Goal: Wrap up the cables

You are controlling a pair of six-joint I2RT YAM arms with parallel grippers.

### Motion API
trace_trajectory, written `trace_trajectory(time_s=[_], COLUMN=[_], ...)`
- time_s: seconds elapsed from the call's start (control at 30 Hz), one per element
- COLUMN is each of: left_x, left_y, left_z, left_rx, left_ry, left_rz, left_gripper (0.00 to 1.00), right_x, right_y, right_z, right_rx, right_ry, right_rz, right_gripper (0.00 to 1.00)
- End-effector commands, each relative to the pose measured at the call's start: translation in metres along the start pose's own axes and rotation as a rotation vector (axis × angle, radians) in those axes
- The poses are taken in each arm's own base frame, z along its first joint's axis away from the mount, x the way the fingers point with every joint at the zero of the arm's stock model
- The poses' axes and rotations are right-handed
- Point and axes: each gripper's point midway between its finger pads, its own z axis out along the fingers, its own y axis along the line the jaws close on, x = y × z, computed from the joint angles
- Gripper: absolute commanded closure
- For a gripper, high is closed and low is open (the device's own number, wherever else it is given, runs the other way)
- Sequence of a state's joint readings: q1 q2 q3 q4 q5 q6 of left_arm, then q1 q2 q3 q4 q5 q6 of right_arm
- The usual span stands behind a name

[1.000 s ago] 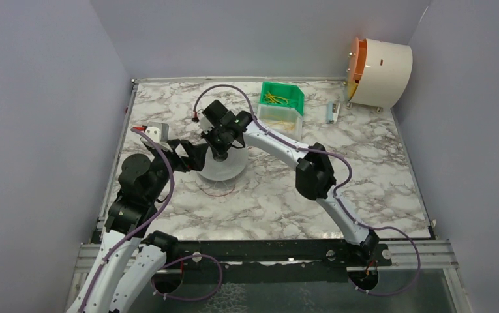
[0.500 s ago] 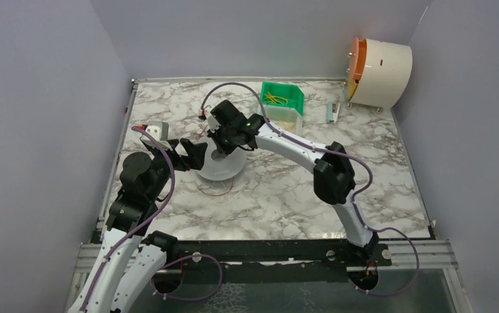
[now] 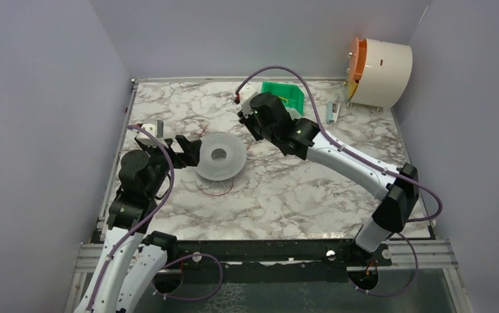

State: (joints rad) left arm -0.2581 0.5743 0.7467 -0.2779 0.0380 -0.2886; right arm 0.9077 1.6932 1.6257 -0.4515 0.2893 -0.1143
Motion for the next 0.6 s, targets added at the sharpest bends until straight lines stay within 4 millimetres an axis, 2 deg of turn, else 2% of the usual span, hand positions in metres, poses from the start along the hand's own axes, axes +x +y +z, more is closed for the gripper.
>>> trace_trajectory(time_s=[0.0,0.13,0.33,0.57], left_x=[-0.004,0.002,0.008,0.01], left_y=[0.001,-0.001,-0.004,-0.004], left_z=[0.0,0.004,0.009,0.01], left_rx=[0.009,0.02,0.042,0.043], left_ry=[-0.022,0.002,0.025,0.035], left_rz=[-0.002,-0.003,-0.01,-0.013], left_gripper=[0.01,0.01,0.01,0.01], right_x=[0.008,0.019,0.042,0.076], right_y=[-0.04,-0.059,-0.074,-0.077], right_z=[-0.012,-0.012,0.006,0.031], right_rx=[0.16,0.165,0.093,0.006], right_ry=[0.002,0.018,0.104,0.233], right_rz=[-0.058,-0.059,-0.039,-0.028], right_gripper=[0.73,0.69,0.65,0.4])
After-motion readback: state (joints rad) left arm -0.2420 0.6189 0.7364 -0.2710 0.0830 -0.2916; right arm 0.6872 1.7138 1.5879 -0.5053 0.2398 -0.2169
